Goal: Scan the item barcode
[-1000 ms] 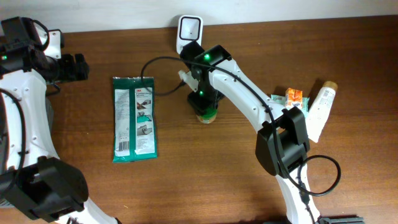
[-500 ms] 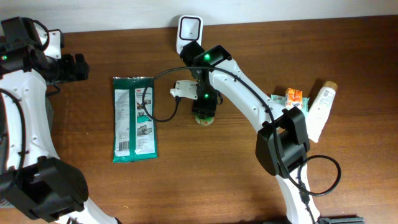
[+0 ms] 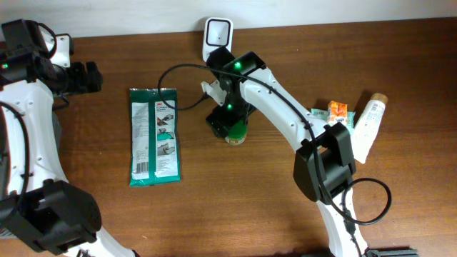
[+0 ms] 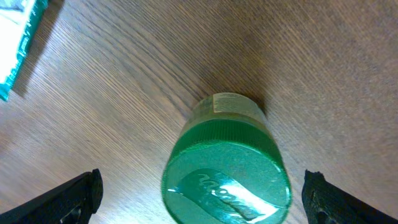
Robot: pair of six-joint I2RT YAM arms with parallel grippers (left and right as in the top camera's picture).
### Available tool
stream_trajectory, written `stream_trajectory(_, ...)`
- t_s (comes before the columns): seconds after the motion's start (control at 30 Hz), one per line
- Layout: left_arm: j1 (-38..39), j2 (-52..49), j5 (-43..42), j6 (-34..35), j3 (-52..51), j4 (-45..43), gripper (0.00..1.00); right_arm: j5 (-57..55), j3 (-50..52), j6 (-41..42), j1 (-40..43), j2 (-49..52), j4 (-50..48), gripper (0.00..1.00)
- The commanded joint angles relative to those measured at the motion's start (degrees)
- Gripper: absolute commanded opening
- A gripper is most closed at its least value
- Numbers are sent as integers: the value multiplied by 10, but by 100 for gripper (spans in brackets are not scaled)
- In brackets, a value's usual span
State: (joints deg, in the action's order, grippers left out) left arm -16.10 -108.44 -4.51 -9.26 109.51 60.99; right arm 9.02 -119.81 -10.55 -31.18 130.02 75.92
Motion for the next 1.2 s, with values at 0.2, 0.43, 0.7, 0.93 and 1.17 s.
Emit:
stream_trajectory(0.2, -3, -3, -6, -7, 3, -1, 99, -82, -3, 285, 28, -20, -20, 96)
stream_trajectory(0.43, -3, -3, -6, -7, 3, -1, 99, -63, -3, 313, 11, -11, -26, 95)
stream_trajectory(0.7, -3, -3, -6, -7, 3, -1, 99, -45, 10, 325, 10, 6, -27, 89)
stream_trajectory(0.93, -3, -3, -6, -7, 3, -1, 99, -45, 48, 325, 7, 7, -47, 85)
stream_trajectory(1.17, -3, -3, -6, -7, 3, -1, 99, -46, 56, 320, 7, 7, -55, 79)
